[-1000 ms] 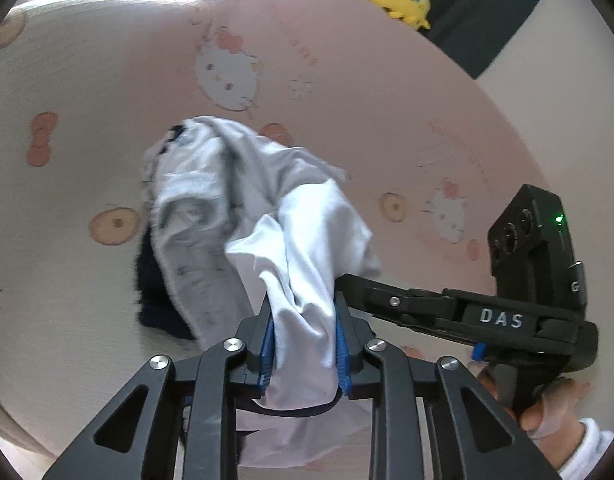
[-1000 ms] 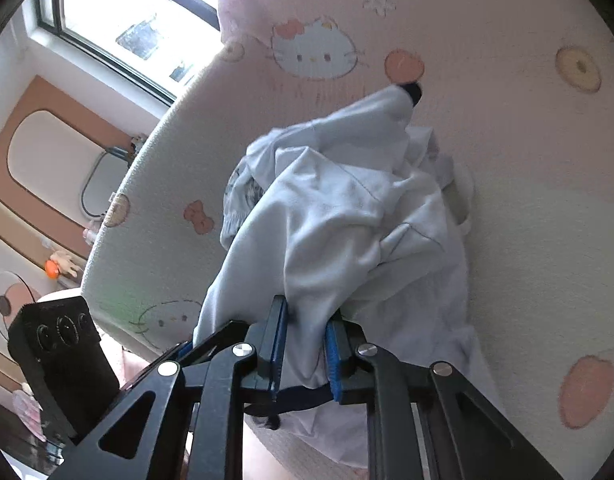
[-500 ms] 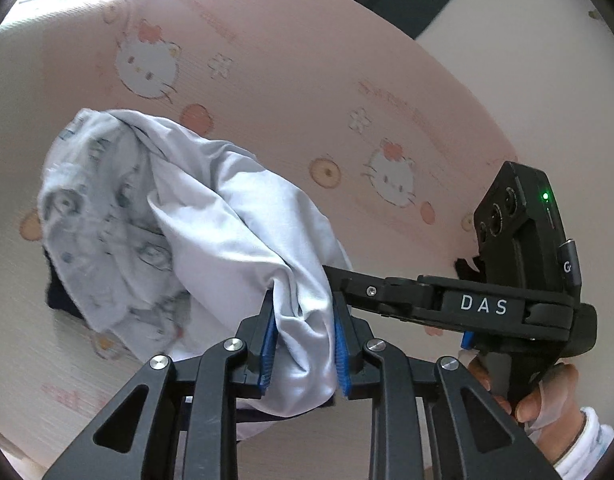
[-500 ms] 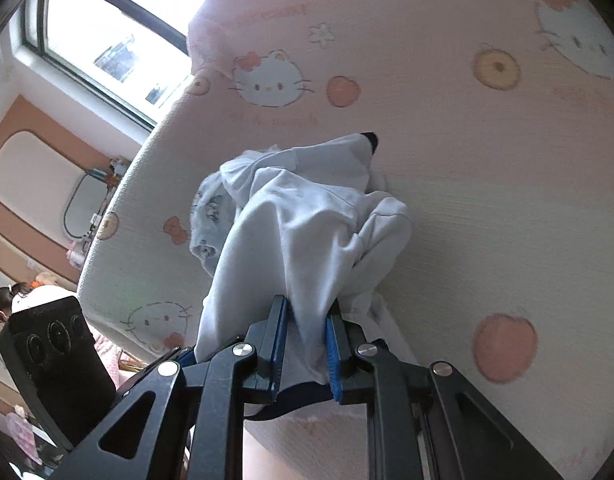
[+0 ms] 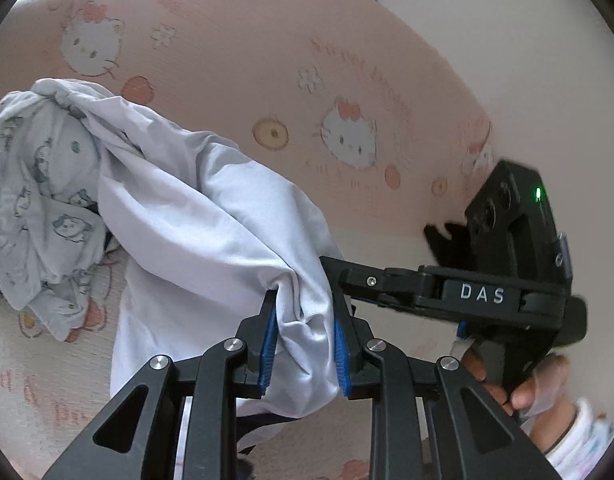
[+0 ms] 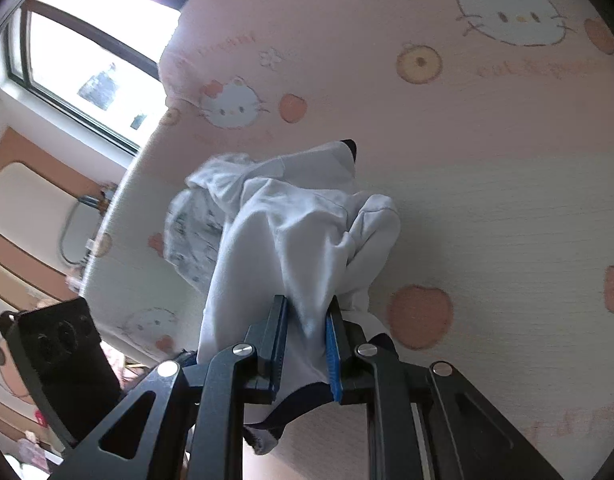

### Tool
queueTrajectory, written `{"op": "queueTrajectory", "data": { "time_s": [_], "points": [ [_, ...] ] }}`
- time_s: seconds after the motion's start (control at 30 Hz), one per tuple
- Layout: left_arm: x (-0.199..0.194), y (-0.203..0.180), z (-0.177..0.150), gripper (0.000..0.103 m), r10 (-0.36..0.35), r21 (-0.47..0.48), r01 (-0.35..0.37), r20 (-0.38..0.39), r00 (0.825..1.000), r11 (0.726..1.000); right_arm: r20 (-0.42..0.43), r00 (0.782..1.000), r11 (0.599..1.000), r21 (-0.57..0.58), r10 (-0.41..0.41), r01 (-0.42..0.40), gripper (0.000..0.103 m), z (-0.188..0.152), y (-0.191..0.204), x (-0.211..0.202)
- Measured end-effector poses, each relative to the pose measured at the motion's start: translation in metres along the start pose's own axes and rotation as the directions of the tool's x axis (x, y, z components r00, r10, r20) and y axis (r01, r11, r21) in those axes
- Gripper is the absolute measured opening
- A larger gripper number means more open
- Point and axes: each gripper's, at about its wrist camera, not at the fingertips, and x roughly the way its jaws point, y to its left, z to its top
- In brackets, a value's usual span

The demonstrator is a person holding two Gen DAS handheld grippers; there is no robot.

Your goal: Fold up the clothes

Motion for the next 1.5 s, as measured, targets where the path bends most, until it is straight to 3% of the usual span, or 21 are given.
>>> {"op": "queueTrajectory", "data": {
  "time_s": [0.07,0.13,0.17,0.2,0.27,0.3,0.37,0.43,0.57,0.67,0.73,0.87,0.97,1.17,1.27,1.37,1.43,1.47,1.5],
  "points": [
    [0.012,-0.007,0.004,0.022,0.035,0.034,-0.034,-0.033,0.999,0.999,-0.031,0.999,1.000,-0.016,-0.021,0.021,0.020,-0.001,-0.006,0.004],
    [0.015,-0.009,0.011,0.023,0.059,0.075,-0.053,-0.071,0.996,0.996,-0.092,0.994,0.997,-0.047,-0.057,0.053,0.030,0.003,-0.011,0.007],
    [0.016,-0.011,0.017,0.031,0.068,0.100,-0.058,-0.105,0.992,0.993,-0.128,0.988,0.995,-0.071,-0.081,0.072,0.044,0.007,-0.011,0.006],
    [0.018,-0.012,0.023,0.051,0.078,0.129,-0.058,-0.158,0.984,0.990,-0.164,0.981,0.991,-0.101,-0.108,0.092,0.059,0.011,-0.010,0.005],
    [0.017,-0.012,0.034,0.077,0.114,0.178,-0.071,-0.242,0.964,0.982,-0.231,0.953,0.965,-0.219,-0.194,0.143,0.063,0.026,0.000,0.001],
    [0.014,-0.010,0.040,0.077,0.121,0.190,-0.072,-0.264,0.957,0.979,-0.243,0.942,0.948,-0.274,-0.230,0.161,0.063,0.032,0.006,-0.001],
    [0.013,-0.006,0.053,0.077,0.125,0.217,-0.056,-0.317,0.940,0.975,-0.229,0.937,0.918,-0.357,-0.264,0.171,0.065,0.047,0.017,-0.007],
    [0.006,-0.004,0.063,0.077,0.149,0.279,-0.057,-0.320,0.936,0.959,-0.229,0.941,0.913,-0.379,-0.250,0.150,0.068,0.061,0.024,-0.006],
    [-0.001,0.012,0.068,0.077,0.161,0.284,-0.093,-0.229,0.960,0.954,-0.212,0.946,0.916,-0.371,-0.245,0.154,0.069,0.081,0.027,0.012],
    [0.015,0.026,0.070,0.077,0.184,0.221,-0.136,-0.210,0.960,0.966,-0.199,0.949,0.927,-0.337,-0.242,0.166,0.069,0.092,0.023,0.030],
    [0.018,0.037,0.071,0.077,0.171,0.133,-0.145,-0.213,0.962,0.980,-0.204,0.952,0.952,-0.252,-0.228,0.174,0.069,0.098,0.015,0.041],
    [0.019,0.048,0.083,0.077,0.063,-0.077,-0.082,-0.215,0.975,0.994,-0.258,0.958,0.986,-0.136,-0.128,0.095,0.069,0.099,0.012,0.058],
    [0.021,0.051,0.089,0.077,0.005,-0.179,-0.043,-0.205,0.979,0.983,-0.265,0.949,0.974,-0.193,-0.169,0.120,0.069,0.096,0.021,0.062],
    [0.025,0.055,0.082,0.077,0.098,-0.148,-0.141,-0.263,0.960,0.979,-0.289,0.928,0.949,-0.272,-0.237,0.158,0.069,0.096,0.026,0.062],
    [0.025,0.055,0.081,0.077,0.112,-0.164,-0.161,-0.271,0.956,0.973,-0.294,0.922,0.942,-0.293,-0.252,0.164,0.069,0.094,0.027,0.060],
    [0.032,0.059,0.082,0.076,0.104,-0.182,-0.150,-0.242,0.965,0.972,-0.298,0.916,0.936,-0.309,-0.267,0.172,0.069,0.092,0.029,0.060],
    [0.036,0.059,0.083,0.051,0.109,-0.169,-0.151,-0.236,0.966,0.974,-0.303,0.913,0.932,-0.320,-0.273,0.172,0.069,0.091,0.030,0.063],
    [0.032,0.059,0.082,0.034,0.123,-0.145,-0.162,-0.247,0.961,0.976,-0.309,0.911,0.929,-0.328,-0.274,0.169,0.069,0.090,0.031,0.065],
    [0.036,0.057,0.082,0.029,0.144,-0.121,-0.180,-0.256,0.956,0.976,-0.312,0.908,0.926,-0.339,-0.279,0.168,0.069,0.089,0.032,0.067]
  ]
}}
